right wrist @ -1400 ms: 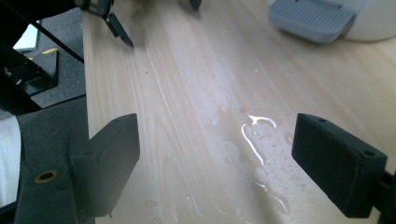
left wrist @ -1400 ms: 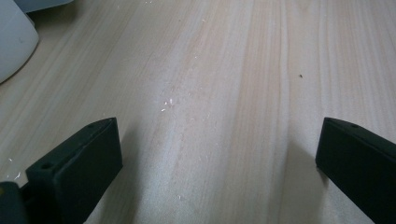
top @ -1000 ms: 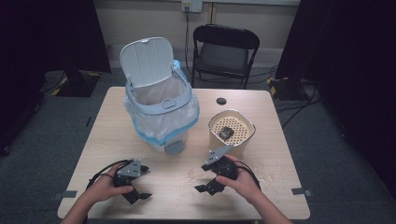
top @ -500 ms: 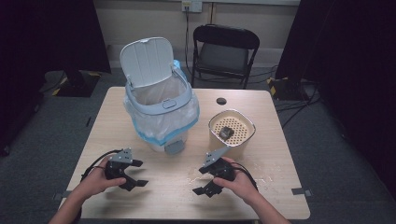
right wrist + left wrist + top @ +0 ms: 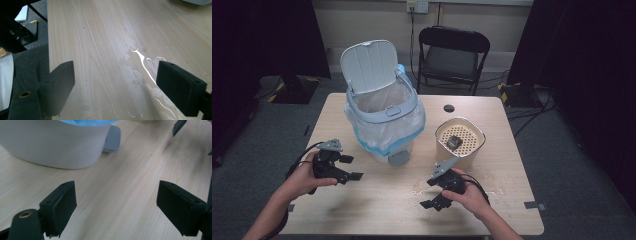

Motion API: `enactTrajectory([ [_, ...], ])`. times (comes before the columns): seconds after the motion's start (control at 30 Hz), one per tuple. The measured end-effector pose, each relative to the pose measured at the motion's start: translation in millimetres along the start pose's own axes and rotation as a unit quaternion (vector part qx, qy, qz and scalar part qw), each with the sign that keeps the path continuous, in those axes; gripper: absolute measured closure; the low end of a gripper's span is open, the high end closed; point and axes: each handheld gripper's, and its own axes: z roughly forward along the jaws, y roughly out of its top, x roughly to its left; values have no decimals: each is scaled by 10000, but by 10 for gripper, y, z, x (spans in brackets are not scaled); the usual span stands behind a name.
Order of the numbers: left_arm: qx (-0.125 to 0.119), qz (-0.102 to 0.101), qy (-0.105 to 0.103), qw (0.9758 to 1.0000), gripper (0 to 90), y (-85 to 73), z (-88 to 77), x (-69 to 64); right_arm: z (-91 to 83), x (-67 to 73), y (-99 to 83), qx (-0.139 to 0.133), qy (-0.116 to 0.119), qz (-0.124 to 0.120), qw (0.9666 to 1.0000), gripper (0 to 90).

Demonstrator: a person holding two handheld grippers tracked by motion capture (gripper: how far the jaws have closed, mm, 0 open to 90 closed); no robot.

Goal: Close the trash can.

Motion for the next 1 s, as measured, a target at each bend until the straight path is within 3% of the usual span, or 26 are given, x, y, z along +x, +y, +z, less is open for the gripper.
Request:
enactTrajectory([
  [0.1, -44, -94, -3, 9999, 158, 43, -80, 28, -4, 7, -2, -2, -15, -12, 10000, 148],
  [0.2, 46, -24, 97, 9999, 160, 103, -149, 50, 0, 11, 0, 23, -35, -40, 10000, 148],
  [0.4, 119, 67, 83, 9999, 177, 285, -315, 75, 24, 16, 10, 40, -3, -126, 9999, 148],
  [0.53, 132, 13, 192, 9997, 198, 405, -436, 83, 24, 24, 6, 56, 6, -119, 9999, 148],
  [0.6, 18, -112, 188, 9998, 203, 464, -493, 96, 24, 32, 4, 81, -15, -119, 9999, 148],
  [0.77, 55, -126, 260, 9996, 211, 583, -589, 131, 42, 42, -7, 120, 25, -122, 9998, 149],
  [0.87, -52, -311, 231, 9992, 216, 709, -689, 193, 57, 44, -9, 136, 49, -116, 9998, 148],
  [1.0, -81, -329, 348, 9988, 215, 834, -810, 258, 71, 57, -9, 172, 95, -139, 9997, 148],
])
